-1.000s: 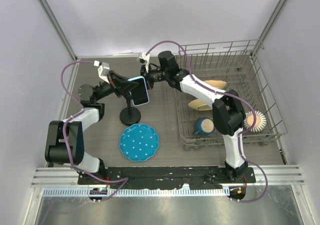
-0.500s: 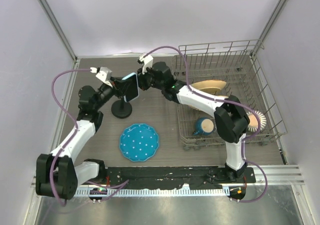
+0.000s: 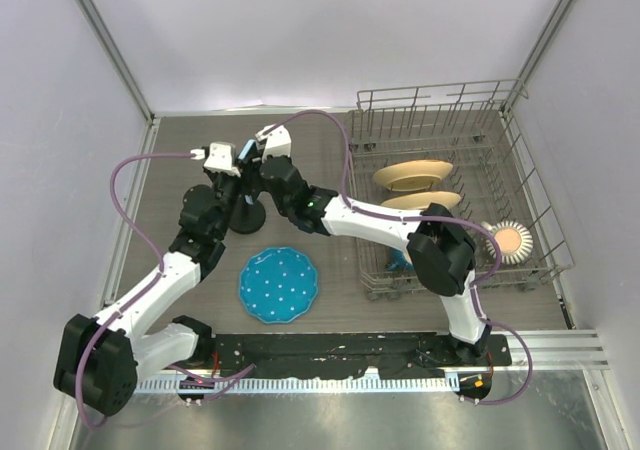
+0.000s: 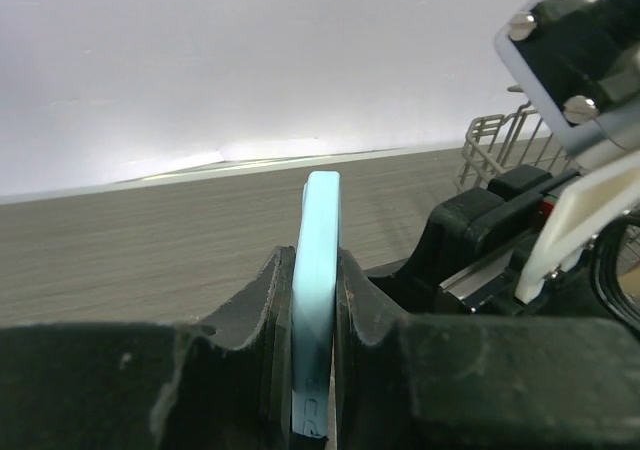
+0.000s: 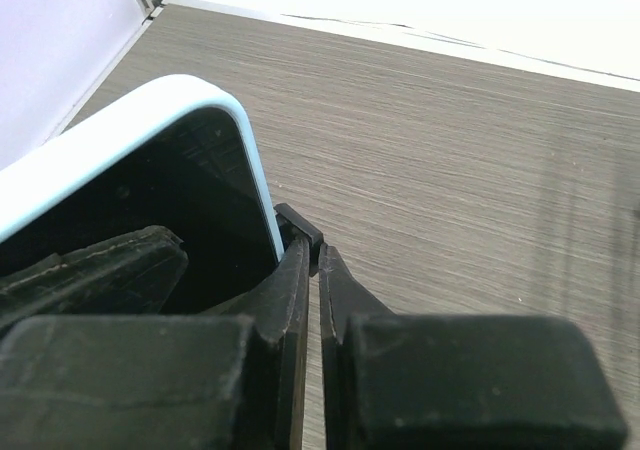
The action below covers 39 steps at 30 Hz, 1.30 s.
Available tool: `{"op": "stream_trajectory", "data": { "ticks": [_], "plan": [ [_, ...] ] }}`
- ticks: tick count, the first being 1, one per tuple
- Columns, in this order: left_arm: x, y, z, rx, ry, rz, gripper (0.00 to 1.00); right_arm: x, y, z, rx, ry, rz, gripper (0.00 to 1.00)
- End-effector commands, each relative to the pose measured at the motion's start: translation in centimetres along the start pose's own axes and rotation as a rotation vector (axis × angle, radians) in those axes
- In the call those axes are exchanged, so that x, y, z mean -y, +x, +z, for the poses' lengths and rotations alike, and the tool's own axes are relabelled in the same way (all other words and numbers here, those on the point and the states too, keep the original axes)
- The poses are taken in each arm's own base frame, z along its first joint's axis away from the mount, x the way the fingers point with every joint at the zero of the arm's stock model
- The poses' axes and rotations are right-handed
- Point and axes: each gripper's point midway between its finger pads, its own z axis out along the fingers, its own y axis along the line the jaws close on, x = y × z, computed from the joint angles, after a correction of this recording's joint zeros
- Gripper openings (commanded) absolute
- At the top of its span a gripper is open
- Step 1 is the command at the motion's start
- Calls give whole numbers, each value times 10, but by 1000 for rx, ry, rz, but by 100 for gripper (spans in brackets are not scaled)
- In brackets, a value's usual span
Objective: Place the phone on the phone stand
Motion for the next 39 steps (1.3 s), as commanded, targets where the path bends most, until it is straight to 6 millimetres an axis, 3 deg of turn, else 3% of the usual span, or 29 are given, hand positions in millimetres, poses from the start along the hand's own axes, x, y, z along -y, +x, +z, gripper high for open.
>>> {"op": "stream_trajectory", "data": {
  "ticks": [1, 2, 4, 12, 19, 24, 26, 27, 29, 34, 39],
  "plan": [
    [-55, 15, -8, -20, -180, 118, 0, -5, -48, -17, 101, -30, 6, 1],
    [-46, 16, -6, -17, -110, 107, 0, -9, -60, -24, 123, -67, 25, 1],
    [-43, 23, -3, -42, -79, 119, 0, -15, -56, -28, 90, -138, 24, 1],
    [-49, 47, 1, -105, -6, 113, 0, -46, -68, -50, 50, -399, -14, 1],
    [-47, 58, 5, -146, 17, 105, 0, -57, -81, -71, 0, -498, 37, 1],
    [-46, 62, 6, -151, 24, 106, 0, -54, -96, -77, -45, -464, 124, 1],
    [-46, 64, 5, -155, 26, 114, 0, -49, -87, -75, -107, -426, 124, 1],
    [-46, 65, 4, -160, 25, 120, 0, -49, -102, -76, -97, -407, 146, 1],
    [-48, 66, 3, -166, 25, 135, 0, -45, -108, -76, -138, -369, 134, 1],
    [-44, 66, 2, -165, 47, 139, 0, -37, -96, -74, -214, -289, 79, 1],
    [-40, 62, 2, -149, 71, 139, 0, -39, -102, -82, -197, -320, 92, 1]
  ]
}}
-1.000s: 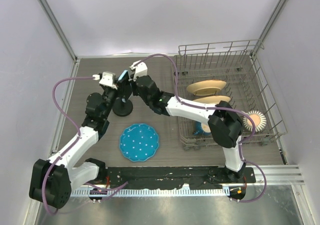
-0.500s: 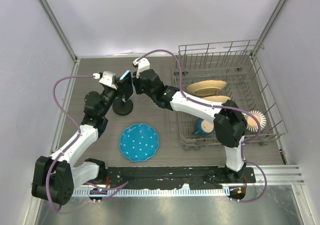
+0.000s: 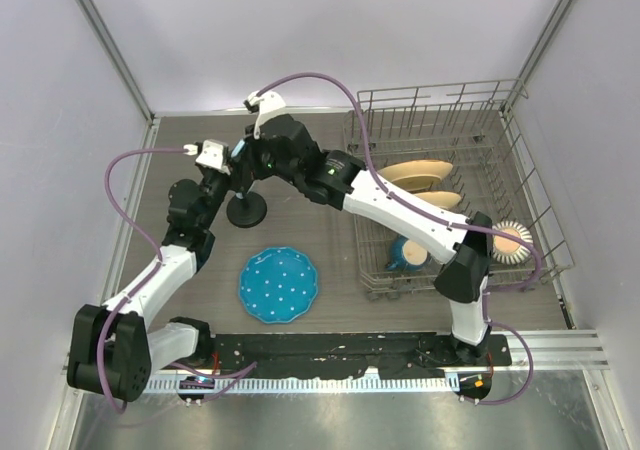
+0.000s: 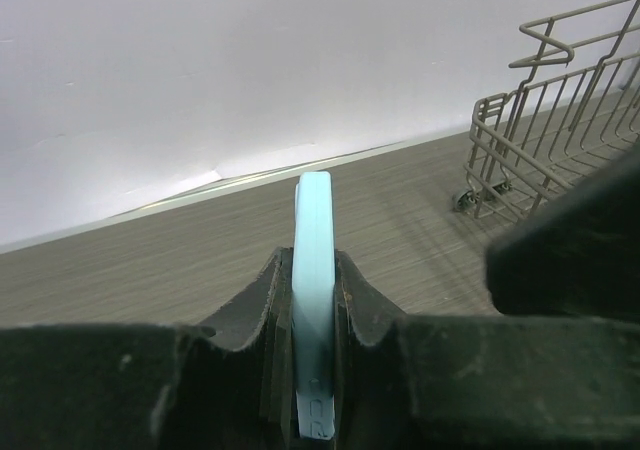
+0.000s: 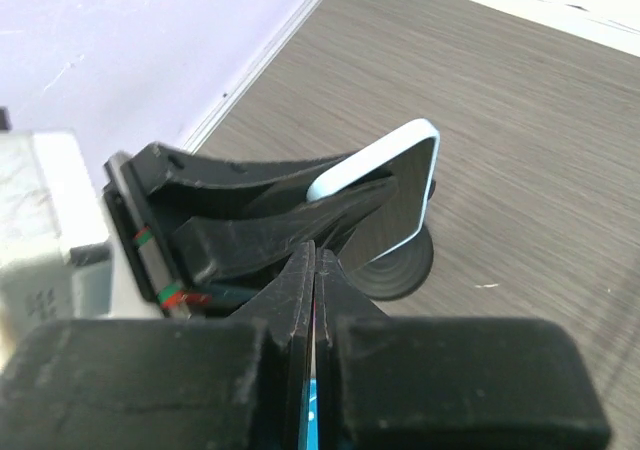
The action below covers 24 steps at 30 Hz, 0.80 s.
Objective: Place the phone on the phone stand
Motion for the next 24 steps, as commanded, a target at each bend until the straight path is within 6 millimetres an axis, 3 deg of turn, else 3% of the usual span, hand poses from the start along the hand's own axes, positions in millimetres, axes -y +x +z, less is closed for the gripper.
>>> {"op": "stream_trajectory", "data": {
  "ticks": [1, 3, 4, 5, 7, 8, 10, 11, 14, 18, 24],
  "plan": [
    [-16, 51, -13, -177, -60, 57, 0, 6, -13, -21, 18, -1, 17, 1],
    [-13, 46, -13, -166, -43, 57, 0, 14, -14, -28, 22, -24, 23, 1],
    [-12, 44, -13, -160, -39, 54, 0, 29, -23, -26, 51, -26, 39, 2],
    [-10, 42, -13, -154, -30, 48, 0, 31, -8, -25, 8, -75, 49, 3],
    [-9, 36, -13, -143, -25, 46, 0, 37, -17, -31, 32, -153, 55, 8],
    [-8, 36, -14, -147, -20, 42, 0, 47, -4, -31, -10, -208, 39, 10],
    [-3, 26, -13, -129, 7, 36, 0, 53, -10, -38, 22, -258, 9, 16],
    [0, 24, -13, -127, 21, 29, 0, 68, -1, -37, 9, -246, 5, 17],
    [15, 20, -11, -130, 111, 23, 0, 77, 1, -40, 10, -286, -47, 23],
    [32, 3, -9, -79, 217, -33, 0, 77, 8, -41, -5, -351, -133, 36],
    [49, -21, -15, -5, 352, -84, 0, 73, 14, -42, -8, -428, -172, 38]
  ]
}}
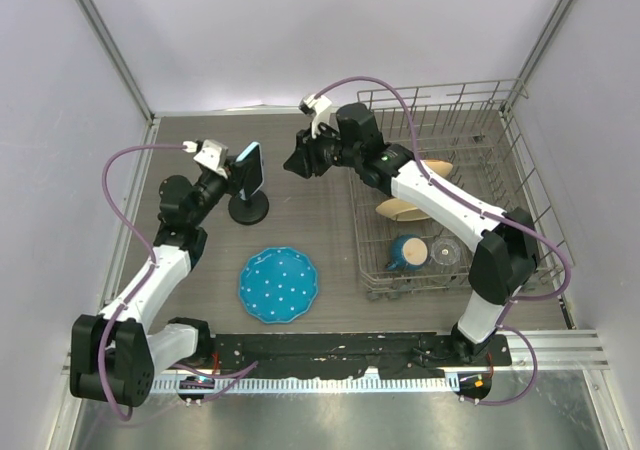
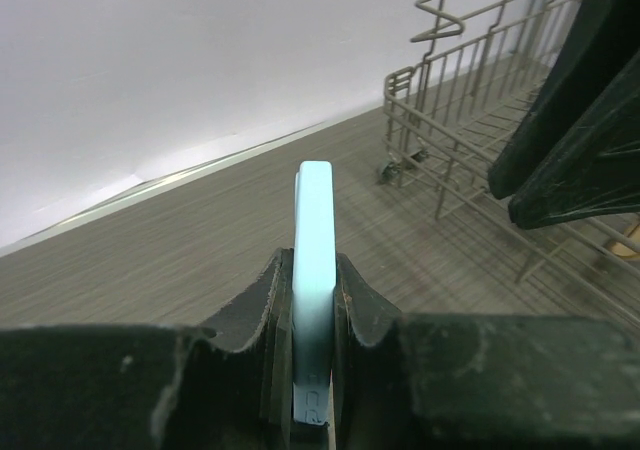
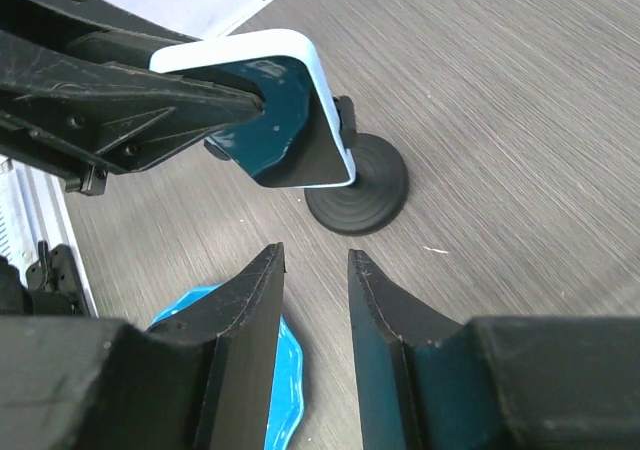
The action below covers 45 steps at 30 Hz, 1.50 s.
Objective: Place the phone on the phone stand
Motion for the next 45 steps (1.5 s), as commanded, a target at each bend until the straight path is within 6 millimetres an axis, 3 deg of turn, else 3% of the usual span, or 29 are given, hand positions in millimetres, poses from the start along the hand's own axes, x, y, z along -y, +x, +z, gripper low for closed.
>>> {"op": "stream_trajectory", "data": {
  "ticks": [1, 7, 8, 11, 14, 18, 24, 29, 36, 45],
  "plan": [
    [31, -18, -3, 36, 186, -44, 0, -20, -28, -14, 90, -103, -111, 38],
    [40, -30, -9, 81, 254, -99, 0, -15, -26, -17, 115, -174, -93, 43],
    [41, -30, -9, 86, 262, -113, 0, -15, -32, -18, 147, -191, -112, 48],
    [43, -36, -10, 113, 291, -133, 0, -17, -26, -17, 159, -244, -160, 65],
    [45, -33, -11, 108, 311, -146, 0, -16, -18, -10, 156, -274, -203, 70],
    [48, -34, -13, 107, 334, -145, 0, -15, -6, 9, 131, -351, -231, 71],
    [53, -32, -15, 109, 389, -153, 0, -31, 6, 16, 129, -526, -257, 70],
    [59, -27, -14, 98, 440, -163, 0, -28, 19, 26, 108, -553, -253, 70],
    [62, -23, -14, 85, 461, -164, 0, -30, 20, 34, 102, -597, -249, 68],
    [61, -20, -12, 73, 465, -172, 0, -38, 29, 37, 63, -637, -255, 58]
  ]
}}
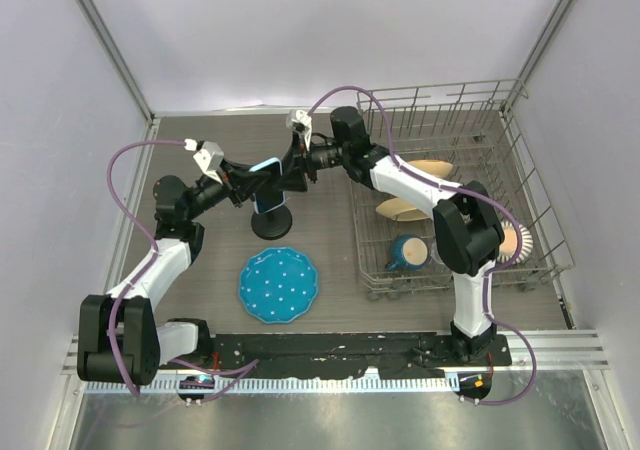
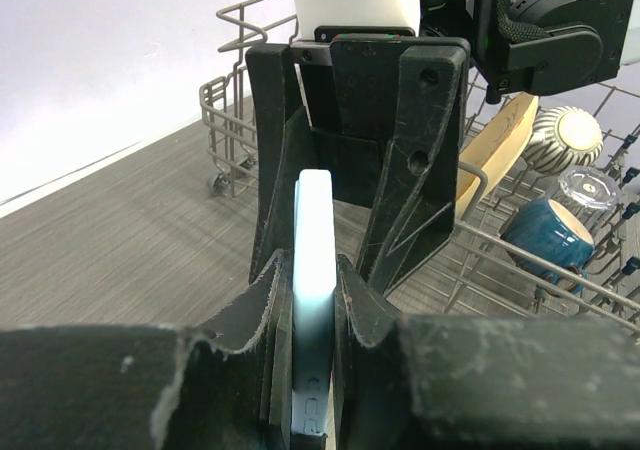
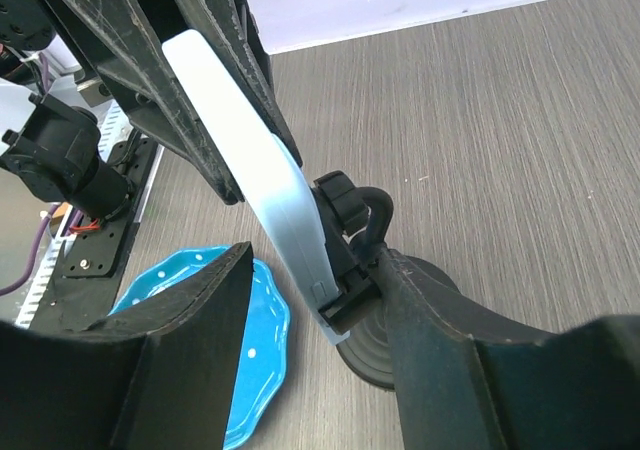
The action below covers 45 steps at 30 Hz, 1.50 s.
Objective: Place the phone on the phone stand
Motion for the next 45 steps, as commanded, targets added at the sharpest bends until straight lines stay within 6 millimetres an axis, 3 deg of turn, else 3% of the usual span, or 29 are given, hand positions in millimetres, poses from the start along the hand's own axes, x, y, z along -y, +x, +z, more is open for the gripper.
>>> {"op": "stream_trajectory", "data": {
  "ticks": [1, 9, 13, 18, 20, 23, 26, 27, 28, 29, 33, 37, 38, 39, 41, 42, 45],
  "plan": [
    [7, -15, 4, 32, 48, 32, 0, -12, -15, 5, 17, -51, -66, 56],
    [5, -13, 6, 30, 51, 21, 0, -13, -8, 9, 6, -69, -42, 53],
    [4, -13, 6, 29, 49, 18, 0, -12, -6, 11, -1, -69, -32, 61],
    [3, -13, 6, 31, 45, 18, 0, -11, -2, 12, -10, -69, -22, 61],
    [3, -13, 6, 30, 46, 18, 0, -11, -2, 12, -11, -73, -20, 55],
    [3, -12, 7, 28, 45, 14, 0, -13, -2, 15, -12, -78, -19, 37],
    [1, -10, 6, 23, 39, 21, 0, -9, -2, 15, -15, -40, -3, 1],
    [0, -9, 6, 21, 32, 23, 0, -6, -3, 15, -9, -14, -6, 1],
    [-2, -6, 6, 12, 27, 20, 0, -8, -25, 11, 39, 24, -58, 0],
    [-3, -4, 6, 9, 25, 18, 0, -1, -11, 9, 59, 117, -29, 0],
    [-3, -1, 8, 1, 38, 1, 0, 13, -18, -3, 91, 265, -23, 0],
    [-7, -5, 10, 18, 14, -10, 0, 14, -23, -7, 101, 269, -41, 0],
    [-11, -7, 10, 28, -15, -13, 4, 14, -22, -7, 99, 272, -49, 0],
    [-16, -7, 8, 28, -55, -25, 26, 14, -22, -8, 92, 269, -67, 0],
    [-31, -20, 4, 60, -179, -29, 54, 13, -20, -10, 80, 259, -68, 0],
    [-39, -14, 1, 31, -238, -69, 71, 11, -19, -12, 75, 239, -88, 0],
    [-56, -20, -13, 31, -402, -75, 82, 11, -11, -14, 50, 224, -92, 0]
  ]
}}
